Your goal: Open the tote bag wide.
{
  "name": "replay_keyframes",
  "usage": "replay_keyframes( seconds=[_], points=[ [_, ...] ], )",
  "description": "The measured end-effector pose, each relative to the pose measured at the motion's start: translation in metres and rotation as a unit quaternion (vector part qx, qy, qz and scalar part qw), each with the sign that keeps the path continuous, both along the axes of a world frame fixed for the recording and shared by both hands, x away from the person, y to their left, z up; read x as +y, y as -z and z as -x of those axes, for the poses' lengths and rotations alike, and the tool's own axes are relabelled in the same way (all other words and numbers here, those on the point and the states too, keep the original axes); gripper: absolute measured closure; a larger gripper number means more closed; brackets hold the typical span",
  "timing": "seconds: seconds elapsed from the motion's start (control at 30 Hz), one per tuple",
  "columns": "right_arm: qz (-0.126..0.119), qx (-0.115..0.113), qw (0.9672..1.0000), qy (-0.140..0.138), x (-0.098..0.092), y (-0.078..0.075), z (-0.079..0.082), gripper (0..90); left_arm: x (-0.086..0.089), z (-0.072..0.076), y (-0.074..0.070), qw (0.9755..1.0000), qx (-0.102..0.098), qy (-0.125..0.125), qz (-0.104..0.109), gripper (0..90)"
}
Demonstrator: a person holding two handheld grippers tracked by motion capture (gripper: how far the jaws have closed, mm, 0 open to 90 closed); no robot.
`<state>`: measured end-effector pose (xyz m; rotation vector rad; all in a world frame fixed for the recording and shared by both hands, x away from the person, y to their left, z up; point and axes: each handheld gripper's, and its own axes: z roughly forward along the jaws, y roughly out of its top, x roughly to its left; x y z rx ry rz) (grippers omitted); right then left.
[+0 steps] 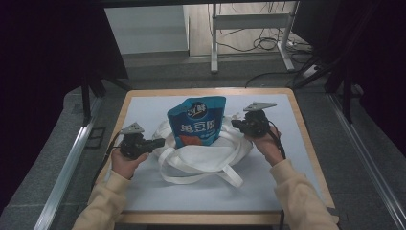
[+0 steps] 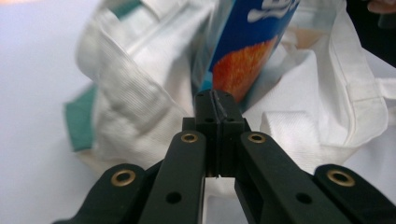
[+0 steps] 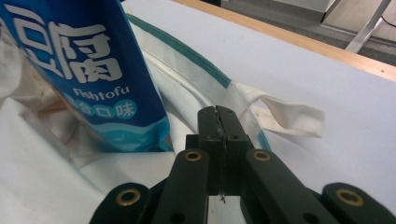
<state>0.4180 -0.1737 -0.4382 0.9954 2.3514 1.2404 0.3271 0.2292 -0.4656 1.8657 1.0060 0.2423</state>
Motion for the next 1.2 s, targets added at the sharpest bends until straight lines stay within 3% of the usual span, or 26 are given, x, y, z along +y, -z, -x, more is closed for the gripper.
replay_keyframes(
  seconds=[0.2, 0.27, 0.57, 0.83, 0.97, 1.2],
  points=[
    [-0.023, -0.012, 0.9997, 0.002, -0.016, -0.005, 0.015, 88.8, 0.005, 0.011, -0.008, 0.9996, -0.018, -0.015, -0.012, 90.0],
    [-0.028, -0.018, 0.9995, 0.0, -0.022, -0.005, 0.023, 88.1, 0.006, 0.015, -0.005, 0.9992, -0.022, -0.022, -0.025, 90.0],
    [-0.042, -0.033, 0.9985, 0.004, -0.059, 0.004, 0.059, 83.3, 0.021, 0.035, 0.007, 0.9986, -0.019, -0.039, -0.031, 87.2],
    [-0.033, -0.037, 0.9986, 0.02, -0.076, 0.019, 0.077, 55.2, 0.02, 0.047, 0.012, 0.9964, -0.035, -0.058, -0.05, 56.8],
    [-0.033, -0.029, 0.9987, 0.025, -0.08, 0.026, 0.081, 49.0, 0.019, 0.048, 0.014, 0.9937, -0.046, -0.074, -0.071, 42.0],
    [-0.031, -0.017, 0.9988, 0.033, -0.083, 0.034, 0.08, 46.7, 0.018, 0.052, 0.016, 0.9936, -0.049, -0.067, -0.077, 37.8]
  ],
)
